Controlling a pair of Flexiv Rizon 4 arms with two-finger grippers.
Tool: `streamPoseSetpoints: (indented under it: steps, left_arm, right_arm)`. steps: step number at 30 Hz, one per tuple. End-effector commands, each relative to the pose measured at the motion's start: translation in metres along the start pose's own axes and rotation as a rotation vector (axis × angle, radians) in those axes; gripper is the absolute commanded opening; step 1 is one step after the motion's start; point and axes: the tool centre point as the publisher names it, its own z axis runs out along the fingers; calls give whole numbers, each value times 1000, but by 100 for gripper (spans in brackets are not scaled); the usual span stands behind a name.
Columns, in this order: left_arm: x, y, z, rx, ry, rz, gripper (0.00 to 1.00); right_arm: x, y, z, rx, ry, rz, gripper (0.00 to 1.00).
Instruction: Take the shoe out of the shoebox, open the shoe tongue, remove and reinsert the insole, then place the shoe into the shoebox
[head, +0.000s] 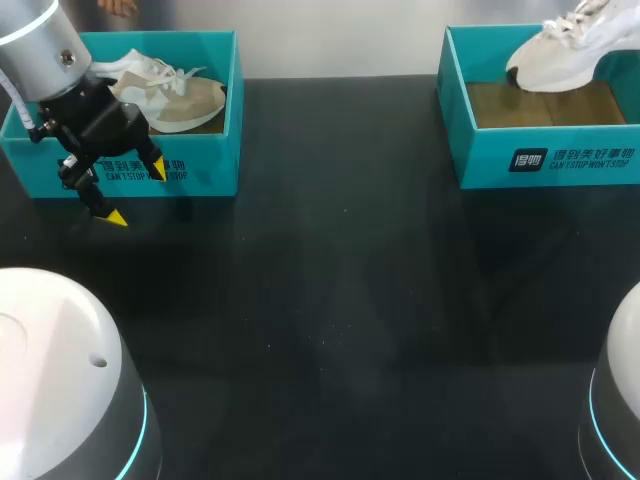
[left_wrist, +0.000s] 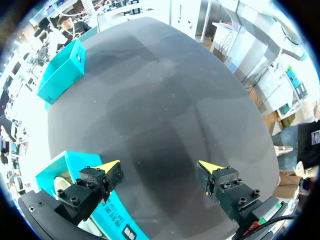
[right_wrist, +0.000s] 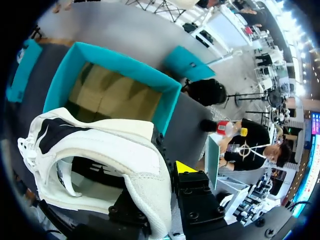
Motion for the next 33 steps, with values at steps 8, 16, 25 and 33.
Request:
streamPoseSetpoints:
  steps: [8, 16, 25, 33]
  left_arm:
    - [1, 0, 0, -3, -1, 0, 100]
    - [1, 0, 0, -3, -1, 0, 100]
    - [1, 0, 0, -3, -1, 0, 100]
    - [1, 0, 0, -3, -1, 0, 100]
  right_arm:
    - [-1, 1, 0, 43, 43, 176, 0]
    - [8, 0, 19, 46, 35, 250, 0]
    - [27, -1, 59, 75, 73, 307, 0]
    - [32, -3, 75, 49, 116, 296, 0]
